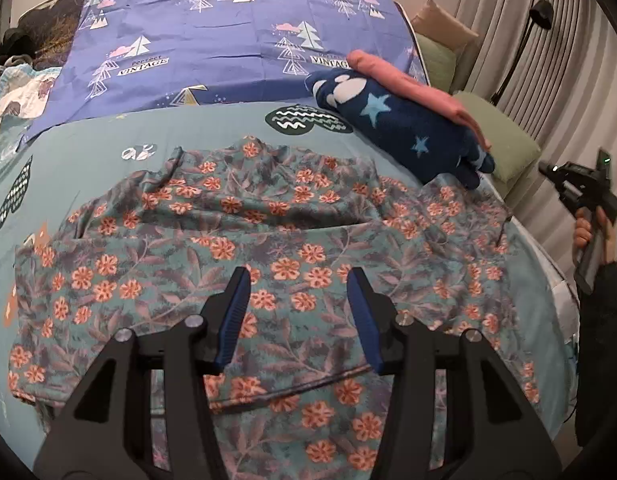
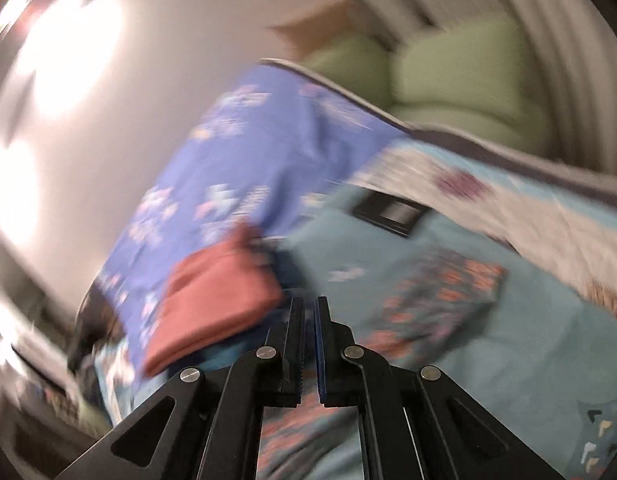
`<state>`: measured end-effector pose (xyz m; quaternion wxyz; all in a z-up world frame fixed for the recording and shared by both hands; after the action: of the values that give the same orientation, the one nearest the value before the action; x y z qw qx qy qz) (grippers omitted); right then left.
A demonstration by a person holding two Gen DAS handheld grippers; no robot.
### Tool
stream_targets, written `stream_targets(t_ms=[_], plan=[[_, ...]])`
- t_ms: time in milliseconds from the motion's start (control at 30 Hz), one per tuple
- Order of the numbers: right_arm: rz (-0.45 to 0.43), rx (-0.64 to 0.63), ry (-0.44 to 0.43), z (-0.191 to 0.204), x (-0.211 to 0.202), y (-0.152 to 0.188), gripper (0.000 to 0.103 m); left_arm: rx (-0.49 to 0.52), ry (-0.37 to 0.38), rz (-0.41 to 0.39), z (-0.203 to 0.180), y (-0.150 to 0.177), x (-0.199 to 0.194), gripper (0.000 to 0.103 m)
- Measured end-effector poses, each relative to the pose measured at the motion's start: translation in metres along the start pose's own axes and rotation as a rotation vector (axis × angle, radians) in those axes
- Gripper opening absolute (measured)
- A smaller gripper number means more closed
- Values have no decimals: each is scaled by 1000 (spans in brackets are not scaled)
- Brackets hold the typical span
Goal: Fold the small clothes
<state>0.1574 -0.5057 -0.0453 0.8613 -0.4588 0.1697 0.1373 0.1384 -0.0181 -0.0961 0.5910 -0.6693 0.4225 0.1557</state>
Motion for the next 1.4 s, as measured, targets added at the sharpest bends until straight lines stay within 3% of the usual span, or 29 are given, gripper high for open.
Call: stream_targets(t_ms=[100, 167, 267, 333, 433, 533, 567, 600, 633, 700, 800, 967, 1067, 1167, 1200, 1267, 1400], plan=[[21, -110, 9, 35, -6, 7, 7, -3, -4, -12, 2, 2, -6, 52], [73, -76, 42, 27, 4, 13, 18, -1, -10, -19, 5, 4, -12, 52], [167, 98, 183, -35, 34, 27, 36, 0, -19, -31, 12, 9, -21, 53], [233, 257, 259, -87, 57, 42, 37, 1, -37, -39, 19, 12, -26, 56], [282, 437, 229, -133, 83, 56, 38, 15, -57, -43, 25, 13, -28, 58], [221, 516, 208, -153, 97, 50, 52, 25, -74, -33, 28, 12, -22, 59], [218, 524, 216, -158, 103, 49, 50, 24, -73, -27, 26, 11, -18, 59], [226, 523, 227, -158, 108, 49, 15, 24, -68, -23, 24, 11, -14, 59], [243, 503, 244, -158, 110, 48, 5, 25, -64, -18, 22, 11, -11, 59], [181, 417, 266, -141, 98, 37, 3, 40, -51, -9, 13, 7, -5, 59], [71, 151, 271, -80, 67, 13, 3, 68, -12, -9, -2, -2, 3, 59], [-55, -290, 151, 66, 5, 23, 6, 57, 67, 25, -29, -16, 28, 59], [12, -553, 37, 146, 0, 77, 9, 36, 105, 18, -39, -16, 30, 59], [193, -713, -80, 188, 13, 147, 31, 10, 133, 33, -38, -8, 29, 63], [256, -742, -116, 195, 17, 167, 38, 8, 126, 37, -35, -4, 28, 63], [360, -833, -152, 198, 20, 206, 42, 2, 110, 41, -28, 2, 26, 63], [411, -905, -138, 183, 13, 229, 42, -31, 128, 65, -15, 10, 22, 63]])
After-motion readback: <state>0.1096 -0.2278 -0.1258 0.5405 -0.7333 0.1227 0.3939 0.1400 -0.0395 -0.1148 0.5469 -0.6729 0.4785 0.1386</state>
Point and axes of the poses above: each gripper's, at about its wrist camera, not at the fingertips, and x roughly the way its jaws point, z to its left, y to its underside, the point moved 5 cm from there along x, roughly the way its jaws point, and after that the axes turned 3 degrees about -x, right-handed, at the moved point
